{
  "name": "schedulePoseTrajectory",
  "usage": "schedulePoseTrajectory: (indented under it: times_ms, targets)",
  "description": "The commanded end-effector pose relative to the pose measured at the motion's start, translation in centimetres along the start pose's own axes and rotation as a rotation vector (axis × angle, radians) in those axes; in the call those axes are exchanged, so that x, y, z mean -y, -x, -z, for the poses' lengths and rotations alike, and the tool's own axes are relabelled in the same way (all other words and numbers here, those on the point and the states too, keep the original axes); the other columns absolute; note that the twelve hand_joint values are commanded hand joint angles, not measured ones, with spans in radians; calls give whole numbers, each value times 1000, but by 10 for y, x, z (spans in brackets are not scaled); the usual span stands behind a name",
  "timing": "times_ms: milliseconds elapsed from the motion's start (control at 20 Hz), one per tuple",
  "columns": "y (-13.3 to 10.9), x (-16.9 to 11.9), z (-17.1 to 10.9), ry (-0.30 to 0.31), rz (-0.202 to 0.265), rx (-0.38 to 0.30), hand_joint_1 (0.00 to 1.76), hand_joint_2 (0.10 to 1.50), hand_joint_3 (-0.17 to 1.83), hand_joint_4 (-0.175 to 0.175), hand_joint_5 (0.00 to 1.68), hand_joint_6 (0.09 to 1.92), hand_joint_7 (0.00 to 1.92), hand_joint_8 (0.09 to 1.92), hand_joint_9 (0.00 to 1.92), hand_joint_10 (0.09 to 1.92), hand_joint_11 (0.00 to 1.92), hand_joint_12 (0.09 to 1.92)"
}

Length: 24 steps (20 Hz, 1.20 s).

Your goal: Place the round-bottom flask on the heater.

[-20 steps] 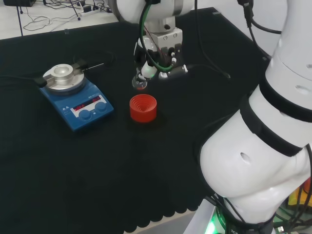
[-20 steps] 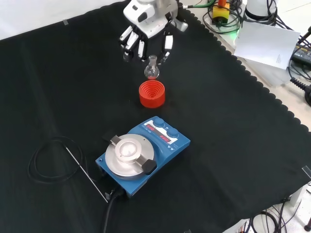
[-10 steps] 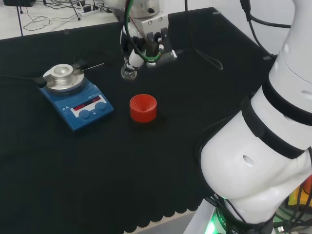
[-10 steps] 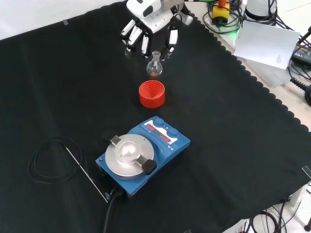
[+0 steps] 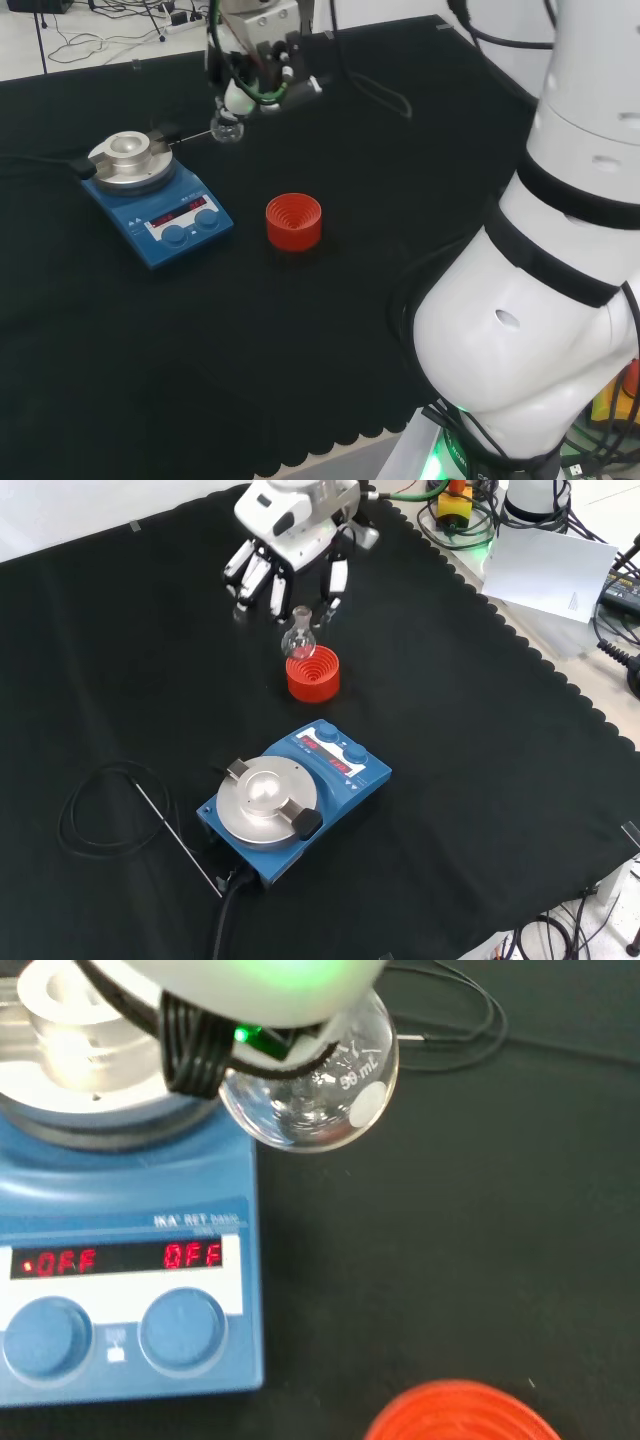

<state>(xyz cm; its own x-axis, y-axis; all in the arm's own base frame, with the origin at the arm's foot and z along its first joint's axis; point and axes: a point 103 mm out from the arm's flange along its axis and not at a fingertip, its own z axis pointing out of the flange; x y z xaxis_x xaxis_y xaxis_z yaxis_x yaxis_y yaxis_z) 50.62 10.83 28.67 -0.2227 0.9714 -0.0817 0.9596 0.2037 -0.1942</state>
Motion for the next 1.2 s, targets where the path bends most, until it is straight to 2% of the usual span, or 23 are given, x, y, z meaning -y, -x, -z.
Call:
schedulePoseTrajectory:
  times_ms: [50, 550, 1200]
  targets:
    - [-57, -57, 3, -35, 107, 48, 1112, 633, 749, 175, 1214, 821, 324, 627, 642, 561, 243, 1355]
    - [-101, -90, 8, -23, 192, 78, 1111, 634, 749, 175, 1211, 826, 323, 627, 641, 562, 242, 1356]
    - [-114, -111, 8, 18, 220, 89, 1110, 635, 750, 175, 1208, 833, 325, 629, 641, 563, 243, 1357]
